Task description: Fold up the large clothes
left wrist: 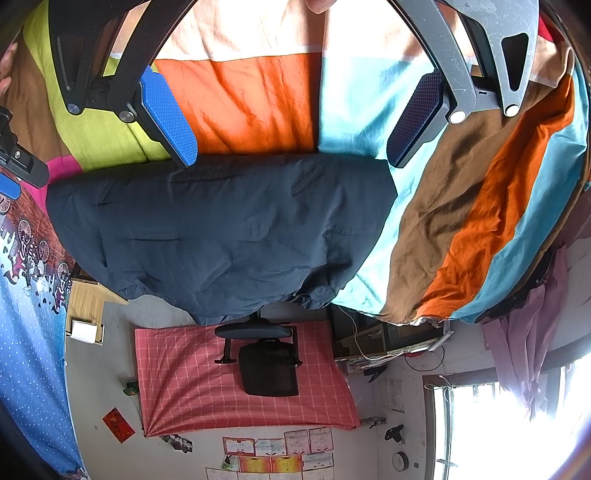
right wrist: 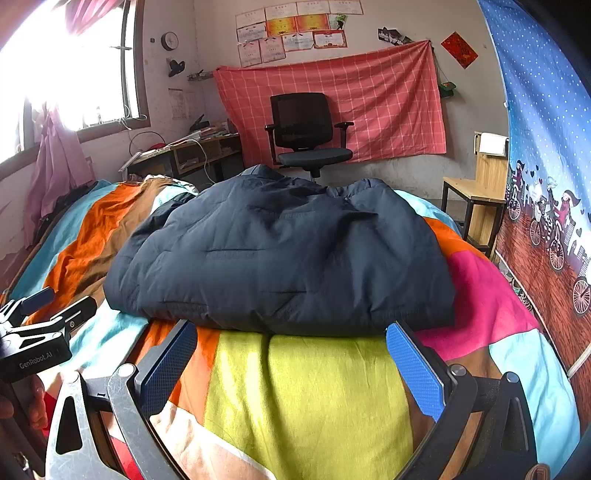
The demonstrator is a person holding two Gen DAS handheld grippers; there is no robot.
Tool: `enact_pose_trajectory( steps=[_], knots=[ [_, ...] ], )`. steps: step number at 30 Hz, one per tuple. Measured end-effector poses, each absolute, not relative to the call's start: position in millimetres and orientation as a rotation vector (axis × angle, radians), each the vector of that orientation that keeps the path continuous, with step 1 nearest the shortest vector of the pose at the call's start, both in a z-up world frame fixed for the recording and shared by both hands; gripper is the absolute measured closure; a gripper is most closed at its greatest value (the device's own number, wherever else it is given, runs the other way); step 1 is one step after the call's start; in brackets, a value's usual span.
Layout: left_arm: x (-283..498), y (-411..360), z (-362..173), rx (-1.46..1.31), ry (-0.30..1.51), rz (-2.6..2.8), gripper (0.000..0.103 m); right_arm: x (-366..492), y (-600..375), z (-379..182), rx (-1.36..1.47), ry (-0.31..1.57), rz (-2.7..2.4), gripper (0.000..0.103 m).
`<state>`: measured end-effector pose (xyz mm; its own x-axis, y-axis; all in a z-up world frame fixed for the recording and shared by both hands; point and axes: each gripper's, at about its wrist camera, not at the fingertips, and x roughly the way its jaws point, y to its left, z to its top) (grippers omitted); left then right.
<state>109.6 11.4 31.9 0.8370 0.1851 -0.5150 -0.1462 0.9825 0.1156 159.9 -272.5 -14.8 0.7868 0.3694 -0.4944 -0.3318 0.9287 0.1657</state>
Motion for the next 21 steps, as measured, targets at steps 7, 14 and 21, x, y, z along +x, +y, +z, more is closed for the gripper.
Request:
enact_pose_trajectory(
  steps=[7, 14, 21],
  knots=[
    [108.1, 11.5, 32.5, 0.073, 0.553, 0.158, 0.002, 160.4, -273.2, -14.7, 0.071, 0.546, 0.379, 0.0],
    [105.3, 7.5, 33.7, 0.098, 0.541, 0.16, 0.002, 160.4, -272.4, -14.6, 0.072, 0.546, 0.378, 0.0],
    [103.4, 5.6, 32.1, 0.127, 0.54, 0.185, 0.002, 159.7, -271.5, -14.7, 0.075, 0.55, 0.385, 0.0]
  ],
)
